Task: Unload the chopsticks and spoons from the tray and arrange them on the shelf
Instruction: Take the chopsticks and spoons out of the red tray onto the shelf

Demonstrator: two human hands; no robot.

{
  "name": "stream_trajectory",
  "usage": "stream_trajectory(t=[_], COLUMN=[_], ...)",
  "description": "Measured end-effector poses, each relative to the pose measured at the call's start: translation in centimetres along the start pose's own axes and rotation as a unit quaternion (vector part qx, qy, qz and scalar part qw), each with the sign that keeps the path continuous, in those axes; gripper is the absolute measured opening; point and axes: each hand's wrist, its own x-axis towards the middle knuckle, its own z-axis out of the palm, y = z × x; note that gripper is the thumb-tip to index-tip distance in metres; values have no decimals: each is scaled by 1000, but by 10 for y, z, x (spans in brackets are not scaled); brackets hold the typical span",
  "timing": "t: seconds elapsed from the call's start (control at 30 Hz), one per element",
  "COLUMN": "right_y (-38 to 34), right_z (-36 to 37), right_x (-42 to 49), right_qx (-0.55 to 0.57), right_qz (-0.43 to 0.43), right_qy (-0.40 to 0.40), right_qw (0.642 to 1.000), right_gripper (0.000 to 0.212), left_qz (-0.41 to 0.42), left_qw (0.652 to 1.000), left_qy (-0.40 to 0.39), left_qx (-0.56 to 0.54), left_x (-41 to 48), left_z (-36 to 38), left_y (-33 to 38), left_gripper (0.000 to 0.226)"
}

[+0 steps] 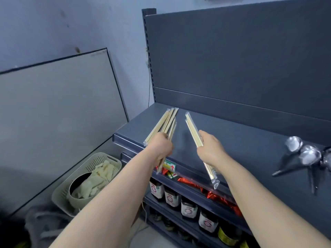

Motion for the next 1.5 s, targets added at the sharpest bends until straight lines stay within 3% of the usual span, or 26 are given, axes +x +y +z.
stream_trajectory(t=[0.1, 0.2, 0.3, 0.4, 0.5, 0.57, 0.7, 0.93, 1.2, 1.5], right_y=[-3, -6, -13, -21, -25, -24, -22, 22, 102, 172], right_z=[10, 19, 27, 37, 45, 45, 30, -9, -77, -160], right_x=[33, 71, 112, 140, 155, 158, 151, 81, -73, -188], right_qx=[-5, 7, 37, 58, -36, -105, -215, -298, -311, -309], right_qz=[5, 19, 36, 25, -16, -32, -73, -7, 176, 289], right_qy=[-9, -16, -23, -37, -84, -101, -39, 20, 127, 232], right_qw=[1000, 1000, 998, 997, 996, 989, 973, 954, 925, 876], right_gripper=[29, 29, 22, 16, 29, 44, 40, 30, 29, 29], left_qz=[-12, -10, 9, 46, 79, 95, 147, 281, 417, 518], left_qw=[1000, 1000, 997, 984, 956, 940, 927, 873, 834, 770], left_qy=[-14, -13, -12, -14, -25, -30, 4, 3, -152, -223], left_qx=[1, 25, 74, 172, 282, 326, 345, 399, 326, 299], left_x=[33, 67, 105, 124, 137, 143, 143, 104, -3, -116], left_z=[-5, -9, -12, -13, -12, -12, -14, 25, 139, 239], left_y=[7, 16, 24, 28, 22, 19, 27, 36, 57, 113], left_gripper=[42, 22, 55, 46, 26, 30, 36, 26, 18, 21])
